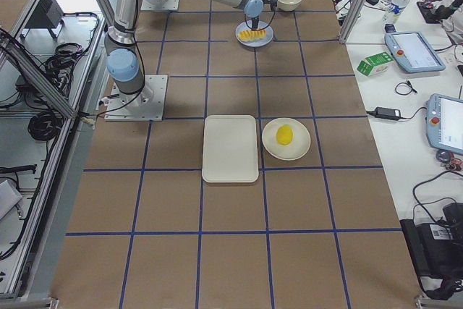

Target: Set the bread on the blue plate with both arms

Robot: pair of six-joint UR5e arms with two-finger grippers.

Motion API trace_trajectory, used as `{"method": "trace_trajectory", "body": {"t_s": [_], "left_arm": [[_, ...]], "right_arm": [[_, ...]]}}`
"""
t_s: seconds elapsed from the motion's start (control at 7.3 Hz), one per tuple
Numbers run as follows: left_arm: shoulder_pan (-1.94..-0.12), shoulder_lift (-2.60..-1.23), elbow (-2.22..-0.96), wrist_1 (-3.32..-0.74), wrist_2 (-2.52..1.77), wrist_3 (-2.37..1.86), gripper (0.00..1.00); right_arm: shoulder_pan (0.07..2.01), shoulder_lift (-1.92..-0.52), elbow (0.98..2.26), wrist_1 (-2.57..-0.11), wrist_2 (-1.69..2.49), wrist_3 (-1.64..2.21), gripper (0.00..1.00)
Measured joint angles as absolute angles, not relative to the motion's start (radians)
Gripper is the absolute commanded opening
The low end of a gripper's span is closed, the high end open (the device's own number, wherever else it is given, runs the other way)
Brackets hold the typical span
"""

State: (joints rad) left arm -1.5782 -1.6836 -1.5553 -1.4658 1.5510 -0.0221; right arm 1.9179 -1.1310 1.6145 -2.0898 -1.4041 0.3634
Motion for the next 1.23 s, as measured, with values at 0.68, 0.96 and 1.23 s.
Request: {"method": "trace_trajectory", "body": {"t_s": [0.68, 0.96, 1.23], "left_arm": [[-1.59, -1.636, -1.593, -1.338, 1.574, 0.048, 1.0], [-1.594, -1.615, -1.615, -1.352, 1.578, 0.044, 1.0], [-1.595, -1.607, -1.606, -1.37, 1.575, 0.034, 1.0]], "right_arm": [[1.625, -1.445, 1.607, -1.716, -1.529, 0.259, 1.0], [1.582, -1.525, 1.619, -1.666, -1.535, 0.255, 1.0], [1.571, -1.544, 1.622, -1.643, -1.535, 0.244, 1.0]]}}
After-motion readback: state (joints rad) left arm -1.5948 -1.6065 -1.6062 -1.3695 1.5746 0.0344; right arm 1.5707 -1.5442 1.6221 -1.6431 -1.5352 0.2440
